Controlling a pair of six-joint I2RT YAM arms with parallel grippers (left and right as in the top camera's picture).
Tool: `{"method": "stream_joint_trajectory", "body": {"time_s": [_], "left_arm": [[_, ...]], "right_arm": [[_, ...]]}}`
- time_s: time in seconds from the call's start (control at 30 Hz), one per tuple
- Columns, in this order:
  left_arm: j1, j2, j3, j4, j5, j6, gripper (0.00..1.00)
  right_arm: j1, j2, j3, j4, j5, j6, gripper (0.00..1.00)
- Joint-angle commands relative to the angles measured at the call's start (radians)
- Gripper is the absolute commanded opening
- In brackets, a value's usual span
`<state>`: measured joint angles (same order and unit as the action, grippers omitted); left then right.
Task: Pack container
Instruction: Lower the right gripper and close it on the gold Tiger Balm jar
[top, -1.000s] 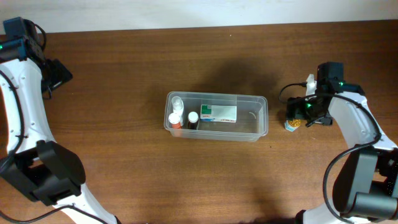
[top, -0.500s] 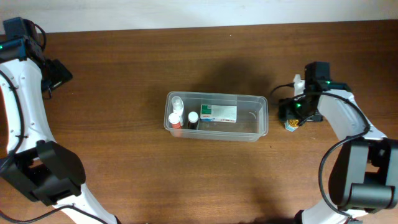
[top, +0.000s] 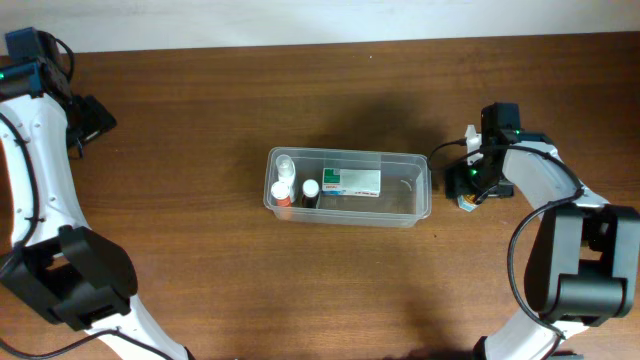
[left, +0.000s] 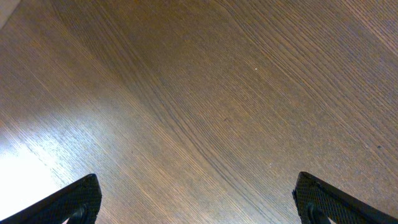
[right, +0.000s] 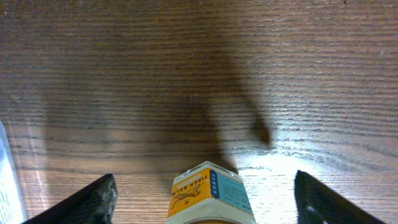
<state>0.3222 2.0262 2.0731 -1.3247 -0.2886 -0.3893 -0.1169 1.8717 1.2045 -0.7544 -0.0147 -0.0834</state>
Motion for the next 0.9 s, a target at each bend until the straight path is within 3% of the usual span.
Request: {"method": "stream_joint_trajectory", "body": {"time_s": [0.0, 0.23, 0.57, 0.87], "left_arm": [[0.002, 0.006, 0.013, 0.0, -0.004, 0.001, 0.99], [0.002, 0.006, 0.013, 0.0, -0.004, 0.001, 0.99], [0.002, 0.006, 0.013, 0.0, -0.004, 0.001, 0.99], [0.006, 0.006, 0.013, 0.0, -0.004, 0.001, 0.99]], "right_arm": [[0.002, 0.032, -0.004, 0.003, 0.019, -0.014, 0.8], [-0.002, 0.067, -0.004, 0.0, 0.02, -0.014, 0.79], [-0.002, 0.067, -0.007, -0.001, 0.02, -0.014, 0.55], [-0.002, 0.067, -0.007, -0.006, 0.02, -0.013, 0.46]]}}
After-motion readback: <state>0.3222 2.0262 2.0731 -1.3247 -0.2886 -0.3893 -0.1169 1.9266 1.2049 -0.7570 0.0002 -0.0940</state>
